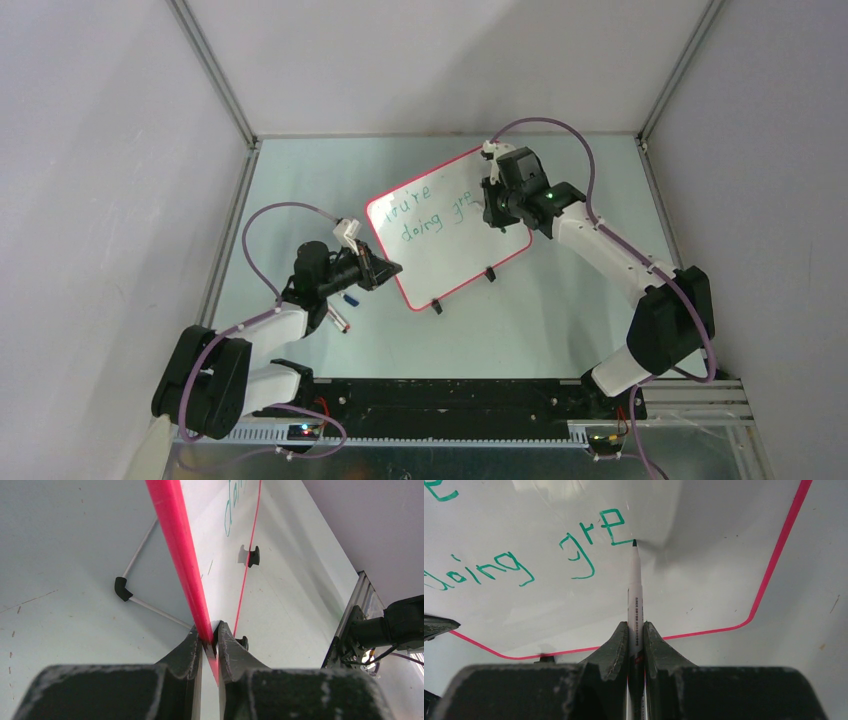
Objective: Write a sentence on the whiteboard
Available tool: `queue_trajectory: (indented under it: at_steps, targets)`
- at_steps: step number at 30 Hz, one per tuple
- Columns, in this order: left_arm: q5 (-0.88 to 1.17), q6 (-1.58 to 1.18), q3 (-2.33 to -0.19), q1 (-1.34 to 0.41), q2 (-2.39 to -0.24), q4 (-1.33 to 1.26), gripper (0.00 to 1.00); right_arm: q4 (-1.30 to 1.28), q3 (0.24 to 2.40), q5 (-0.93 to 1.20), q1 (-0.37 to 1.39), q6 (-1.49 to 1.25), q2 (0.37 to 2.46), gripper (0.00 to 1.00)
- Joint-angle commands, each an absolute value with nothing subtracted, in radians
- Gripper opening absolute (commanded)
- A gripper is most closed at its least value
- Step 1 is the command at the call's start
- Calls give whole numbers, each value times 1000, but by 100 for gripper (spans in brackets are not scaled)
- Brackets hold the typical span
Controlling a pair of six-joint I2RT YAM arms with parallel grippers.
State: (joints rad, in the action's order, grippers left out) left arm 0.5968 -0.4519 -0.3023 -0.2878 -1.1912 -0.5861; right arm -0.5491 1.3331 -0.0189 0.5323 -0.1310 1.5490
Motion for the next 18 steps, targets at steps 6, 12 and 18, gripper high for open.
queue_trajectory:
  at_steps: [6, 12, 18]
  targets:
    - [461, -347, -312, -278, -1198, -497, 20, -521, 1342, -11, 541, -148, 1459, 0]
    - [391, -350, -277, -278, -1109, -475, 42, -544, 1342, 16, 561, -149, 1427, 0]
    - [262, -402, -201, -278, -917, -435, 63, -560, 1335, 20, 592, -150, 1391, 0]
